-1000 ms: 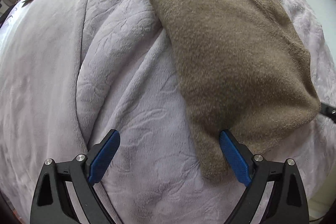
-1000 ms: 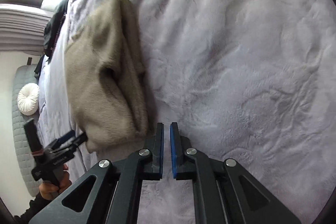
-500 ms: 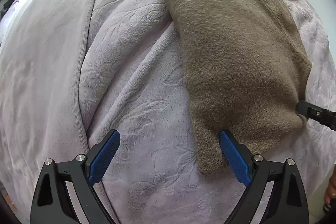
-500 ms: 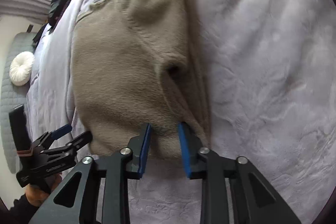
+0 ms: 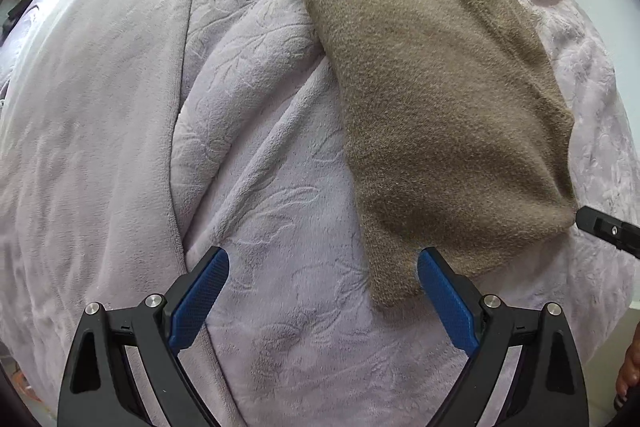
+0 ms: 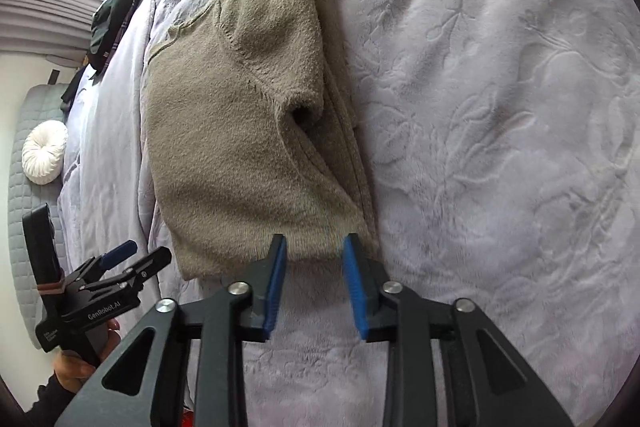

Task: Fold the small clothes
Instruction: 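Smooth the folded sweater bundle with the right gripper, then move both grippers to the edge of the brown sweater bundle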

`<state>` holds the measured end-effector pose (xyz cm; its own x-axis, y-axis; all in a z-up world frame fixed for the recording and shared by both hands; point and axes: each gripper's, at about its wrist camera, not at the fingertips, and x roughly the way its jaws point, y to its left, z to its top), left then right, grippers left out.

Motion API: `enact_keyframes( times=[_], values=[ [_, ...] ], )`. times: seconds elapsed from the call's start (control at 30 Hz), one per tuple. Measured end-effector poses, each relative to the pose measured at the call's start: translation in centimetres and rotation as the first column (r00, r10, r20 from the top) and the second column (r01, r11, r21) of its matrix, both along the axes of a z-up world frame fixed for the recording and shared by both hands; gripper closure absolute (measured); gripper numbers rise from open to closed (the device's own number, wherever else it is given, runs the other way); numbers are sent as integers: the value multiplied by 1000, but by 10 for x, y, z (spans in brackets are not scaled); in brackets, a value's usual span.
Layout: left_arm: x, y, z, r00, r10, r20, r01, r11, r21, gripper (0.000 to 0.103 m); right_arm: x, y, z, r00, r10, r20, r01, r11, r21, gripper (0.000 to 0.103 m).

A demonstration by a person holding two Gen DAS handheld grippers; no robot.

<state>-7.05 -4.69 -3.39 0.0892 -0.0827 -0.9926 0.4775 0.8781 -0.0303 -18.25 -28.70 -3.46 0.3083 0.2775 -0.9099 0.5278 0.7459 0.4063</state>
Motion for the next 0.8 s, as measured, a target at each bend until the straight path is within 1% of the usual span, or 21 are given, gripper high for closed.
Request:
enact_keyframes(
  times=[0.03, 0.13, 0.23, 0.47, 0.53, 0.6, 0.67, 0.7, 0.73, 0.8],
  values=[
    [0, 1, 2, 1000, 0, 0, 0, 1000, 0, 7, -1, 1, 1, 1000, -2, -1, 2, 1000, 1, 58],
    [0, 4, 7, 1000, -4, 0, 4, 1000, 0, 7, -6, 4, 3, 1000, -7, -4, 7, 1000, 13, 48],
    [-6, 4, 13, 1000, -10, 2, 10, 1000, 10, 7, -11, 7, 4, 1000, -6, -7, 6, 1000, 22, 44],
    [-14, 3, 15, 1000, -2, -6, 3, 1000, 15, 7, -17, 7, 3, 1000, -16, -17, 16, 999, 32, 37],
    [-11, 2, 14, 1000, 6, -15, -6, 1000, -1, 7, -16, 5, 2, 1000, -14, -21, 15, 999, 32, 36],
    [-8, 1, 14, 1000, 15, -12, -15, 1000, -15, 7, -15, 3, 2, 1000, -14, -19, 15, 999, 34, 31],
    [-6, 1, 16, 1000, 22, -10, -22, 999, -33, 7, -12, 0, 3, 1000, -15, -7, 16, 999, 42, 31],
    [-2, 0, 17, 1000, 25, -9, -25, 999, -42, 7, -10, -1, 4, 1000, -16, 2, 16, 999, 44, 29],
    [0, -1, 17, 1000, 25, -9, -25, 999, -44, 0, -9, -4, 6, 1000, -18, 8, 17, 999, 37, 18],
    [4, -4, 17, 1000, 23, -8, -23, 999, -43, 0, -5, -8, 10, 999, -21, 32, 20, 999, 29, 17]
  ],
)
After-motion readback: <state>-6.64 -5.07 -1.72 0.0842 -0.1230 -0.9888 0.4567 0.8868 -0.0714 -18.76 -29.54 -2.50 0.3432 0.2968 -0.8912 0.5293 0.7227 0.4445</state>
